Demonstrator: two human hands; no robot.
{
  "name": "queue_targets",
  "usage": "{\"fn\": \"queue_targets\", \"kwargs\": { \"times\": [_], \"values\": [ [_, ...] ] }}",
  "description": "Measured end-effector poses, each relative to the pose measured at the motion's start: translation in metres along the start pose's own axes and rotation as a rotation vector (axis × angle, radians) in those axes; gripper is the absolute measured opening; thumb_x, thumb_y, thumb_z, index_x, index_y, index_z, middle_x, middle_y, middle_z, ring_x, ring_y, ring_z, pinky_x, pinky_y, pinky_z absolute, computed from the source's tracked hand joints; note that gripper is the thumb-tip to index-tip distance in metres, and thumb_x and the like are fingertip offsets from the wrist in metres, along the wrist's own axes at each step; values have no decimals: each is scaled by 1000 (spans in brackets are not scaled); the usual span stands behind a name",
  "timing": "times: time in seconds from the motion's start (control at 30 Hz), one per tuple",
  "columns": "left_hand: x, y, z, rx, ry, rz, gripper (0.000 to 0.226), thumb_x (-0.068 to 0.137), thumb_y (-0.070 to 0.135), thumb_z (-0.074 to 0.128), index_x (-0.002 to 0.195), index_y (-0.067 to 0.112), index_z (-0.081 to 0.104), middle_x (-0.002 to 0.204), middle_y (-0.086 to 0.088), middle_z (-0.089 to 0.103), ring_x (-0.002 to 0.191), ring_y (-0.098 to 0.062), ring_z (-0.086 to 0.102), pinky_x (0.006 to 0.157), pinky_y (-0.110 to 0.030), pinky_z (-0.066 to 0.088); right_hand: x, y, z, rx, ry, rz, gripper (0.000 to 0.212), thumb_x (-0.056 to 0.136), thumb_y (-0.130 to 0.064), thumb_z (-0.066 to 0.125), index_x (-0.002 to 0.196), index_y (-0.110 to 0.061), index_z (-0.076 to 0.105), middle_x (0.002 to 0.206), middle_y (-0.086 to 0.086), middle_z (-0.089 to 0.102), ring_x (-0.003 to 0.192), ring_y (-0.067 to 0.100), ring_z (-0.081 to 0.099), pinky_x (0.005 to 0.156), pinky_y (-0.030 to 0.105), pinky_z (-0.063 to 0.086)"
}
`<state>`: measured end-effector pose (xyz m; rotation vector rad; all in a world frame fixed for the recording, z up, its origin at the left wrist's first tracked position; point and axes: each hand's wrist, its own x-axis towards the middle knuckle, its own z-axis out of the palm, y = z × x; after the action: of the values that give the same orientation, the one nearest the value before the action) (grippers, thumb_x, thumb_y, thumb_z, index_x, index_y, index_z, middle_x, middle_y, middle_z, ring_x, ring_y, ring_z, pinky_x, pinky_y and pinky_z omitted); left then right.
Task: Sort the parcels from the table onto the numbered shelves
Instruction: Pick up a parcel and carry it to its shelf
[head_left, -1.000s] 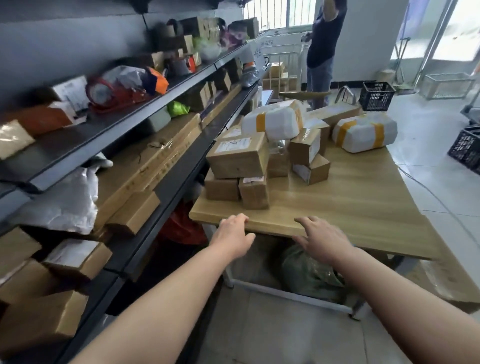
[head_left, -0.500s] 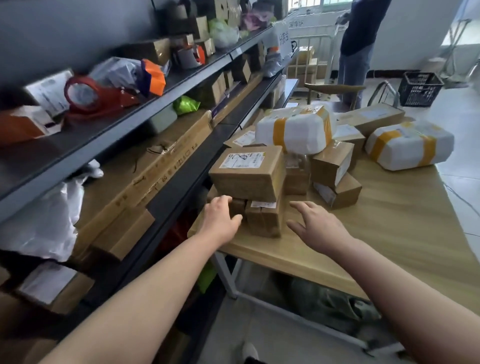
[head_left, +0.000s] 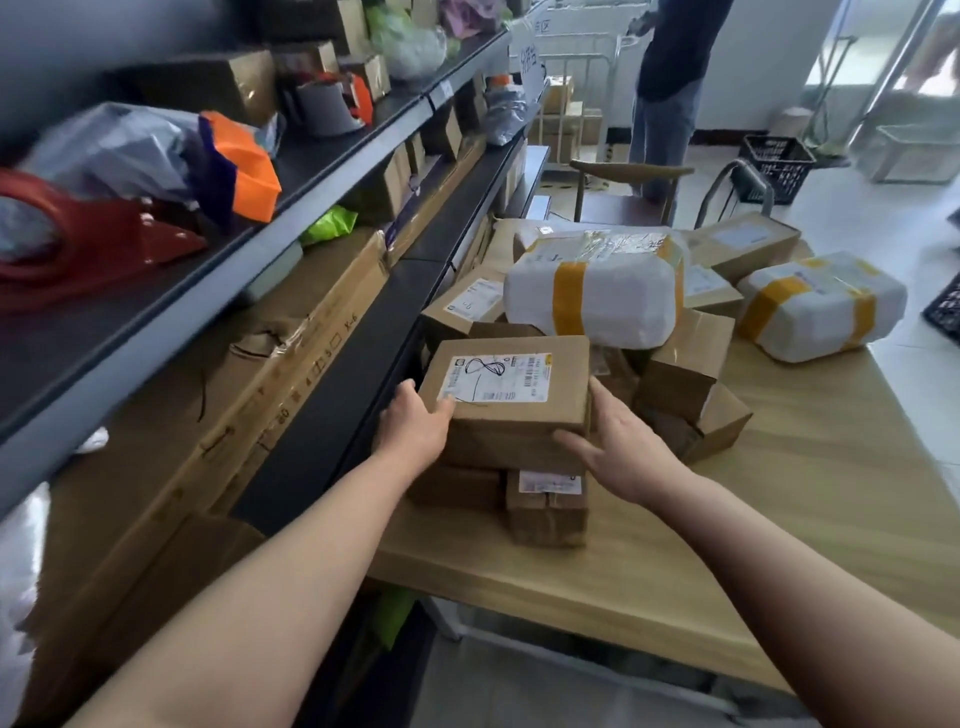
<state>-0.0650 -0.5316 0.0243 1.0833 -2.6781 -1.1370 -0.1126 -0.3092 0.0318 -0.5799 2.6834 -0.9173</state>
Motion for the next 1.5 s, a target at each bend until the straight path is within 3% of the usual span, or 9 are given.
{"fn": "queue_targets", "kwargs": {
  "times": [0.13,0.27,0.5,0.77,1.1,1.2,1.3,1.43,1.5],
  "values": [
    [12,2,5,-262,-77,-88,44,91,47,60,126,25,48,127,-3,59,113,-25,55,97,-44,47,5,-1,5,81,32,31,90,88,-42,64,153,-30,3,150,-4,40,135,19,42,107,37,38],
    [11,22,10,-394,-106,-50,42,92,40,63,126,22,46,116,3,57,105,-16,54,79,-31,45,7,7,-6,53,159,53,95,83,-50,67,154,-30,6,145,-3,47,130,20,47,102,38,41],
    [-18,74,38,-222,-139,14,57,88,47,64,132,20,40,124,-2,56,107,-21,55,84,-39,50,-30,55,-38,32,322,101,87,76,-54,71,146,-21,32,126,1,62,117,25,58,95,36,44],
    [-83,153,109,-3,-245,121,70,82,53,69,133,15,40,127,-3,53,111,-23,54,87,-38,48,-91,151,-102,61,374,193,84,68,-59,76,135,-21,41,115,-3,67,102,21,65,87,36,51],
    [-143,174,243,136,-377,86,62,88,42,63,138,13,41,134,-7,53,119,-27,52,91,-33,43,-157,277,-123,13,136,389,75,64,-67,74,115,-22,42,113,-6,64,101,16,64,81,31,50],
    [-144,158,269,113,-378,90,61,93,23,58,148,12,34,146,-10,45,131,-27,45,104,-31,36,-168,298,-112,-133,-44,393,62,66,-82,55,97,-28,52,97,-13,65,92,13,64,75,31,50],
    [-149,138,284,32,-307,28,68,91,28,62,148,9,30,148,-14,40,134,-29,40,111,-37,33,-168,306,-110,-240,-76,375,64,81,-78,35,74,-19,59,77,-8,66,79,15,63,69,31,48],
    [-158,125,284,-28,-203,-104,69,85,38,69,135,4,36,139,-15,48,124,-33,49,105,-42,42,-145,305,-118,-267,164,276,24,87,-50,58,91,-26,58,98,-6,59,102,19,55,76,31,41],
    [-166,123,281,-2,-219,-157,63,89,36,65,134,3,36,136,-15,50,123,-35,51,103,-40,43,-131,304,-116,-266,122,204,37,84,-45,62,115,-26,55,120,0,51,119,20,44,93,36,39]
  ]
}}
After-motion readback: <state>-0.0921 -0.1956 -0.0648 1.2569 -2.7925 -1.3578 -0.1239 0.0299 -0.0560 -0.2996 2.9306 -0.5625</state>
